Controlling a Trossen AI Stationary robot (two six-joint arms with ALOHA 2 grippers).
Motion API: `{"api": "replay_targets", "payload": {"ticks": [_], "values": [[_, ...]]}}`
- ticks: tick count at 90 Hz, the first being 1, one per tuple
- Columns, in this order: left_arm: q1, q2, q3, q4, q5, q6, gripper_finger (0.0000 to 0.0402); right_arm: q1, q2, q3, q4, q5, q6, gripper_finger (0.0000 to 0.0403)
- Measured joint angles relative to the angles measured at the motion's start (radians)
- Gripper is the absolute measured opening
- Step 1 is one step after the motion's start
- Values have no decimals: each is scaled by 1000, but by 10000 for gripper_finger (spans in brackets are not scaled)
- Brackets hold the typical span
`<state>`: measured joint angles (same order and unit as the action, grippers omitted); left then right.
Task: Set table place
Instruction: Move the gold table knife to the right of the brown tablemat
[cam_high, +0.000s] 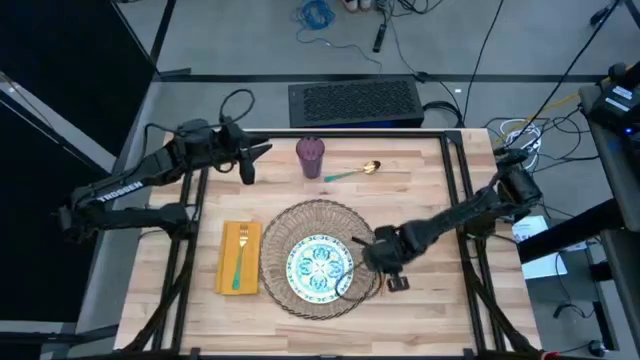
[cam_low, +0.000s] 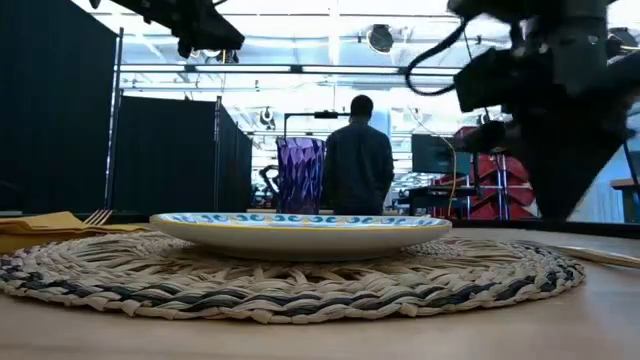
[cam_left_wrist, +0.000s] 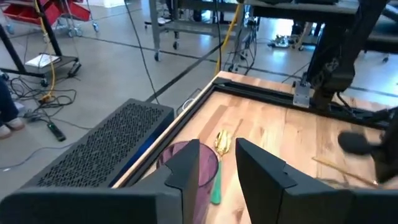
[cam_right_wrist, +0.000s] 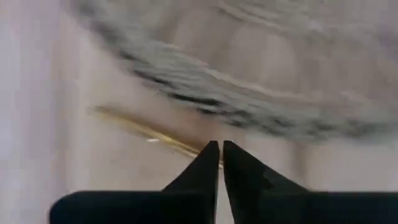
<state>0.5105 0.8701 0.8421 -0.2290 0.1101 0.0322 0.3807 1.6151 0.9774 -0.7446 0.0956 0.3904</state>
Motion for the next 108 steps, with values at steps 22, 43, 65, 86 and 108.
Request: {"api": "replay_targets", "payload": {"ticks": [22, 43, 65, 86, 108], "values": [[-3, 0, 0, -2, 5, 11, 88, 11, -18, 14, -42, 160, 494, 0], [-10, 0, 0, -54, 22, 9, 88, -36, -16, 5, -266, 220, 665, 0], [-35, 0, 0, -106, 22, 7, 88, -78, -8, -47, -236, 167, 698, 0], [-56, 0, 0, -104, 22, 6, 88, -85, -8, -99, -219, 137, 707, 0], [-56, 0, 0, -102, 22, -1, 88, -87, -8, -112, -169, 136, 698, 0]]}}
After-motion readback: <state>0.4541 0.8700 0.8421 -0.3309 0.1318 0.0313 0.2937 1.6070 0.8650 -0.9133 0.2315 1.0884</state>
